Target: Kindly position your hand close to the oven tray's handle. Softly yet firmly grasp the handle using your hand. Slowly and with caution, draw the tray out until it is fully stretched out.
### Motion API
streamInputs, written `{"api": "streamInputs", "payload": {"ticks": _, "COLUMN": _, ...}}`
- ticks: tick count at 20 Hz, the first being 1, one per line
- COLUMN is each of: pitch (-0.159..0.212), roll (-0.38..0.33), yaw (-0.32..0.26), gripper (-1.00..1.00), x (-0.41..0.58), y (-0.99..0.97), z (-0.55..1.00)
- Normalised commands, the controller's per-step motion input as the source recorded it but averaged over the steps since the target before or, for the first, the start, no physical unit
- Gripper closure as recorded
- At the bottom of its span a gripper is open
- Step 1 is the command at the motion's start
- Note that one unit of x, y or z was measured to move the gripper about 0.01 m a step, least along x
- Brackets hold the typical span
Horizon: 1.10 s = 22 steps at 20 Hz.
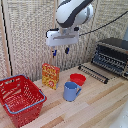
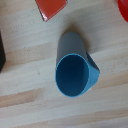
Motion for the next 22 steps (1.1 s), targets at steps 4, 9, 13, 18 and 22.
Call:
{"api": "streamInputs", "payload": {"ticks": 4, "pitch": -0.056, "roll": -0.192, "yaw": 0.192, "gripper": -1.0, "x": -0.091, "y": -0.05, "z": 0.01}}
{"api": "streamInputs", "payload": {"ticks": 9, "pitch": -0.045, "roll": -0.291, "yaw": 0.194, "gripper": -1.0, "x": -0.113, "y": -0.19, "z": 0.0}}
{"api": "streamInputs", "payload": {"ticks": 13, "pitch": -0.021, "roll": -0.316, "yaw": 0.178, "gripper": -1.0, "x": -0.113, "y": -0.21, "z": 0.0}}
{"api": "streamInputs", "payload": {"ticks": 18, "pitch": -0.001, "roll": -0.347, "yaw": 0.158, "gripper": -1.0, "x": -0.095, "y": -0.23, "z": -0.01}}
{"api": "streamInputs", "payload": {"ticks": 22, "pitch": 0.0, "roll": -0.375, "yaw": 0.139, "gripper": -1.0, "x": -0.061, "y": -0.21, "z": -0.04}}
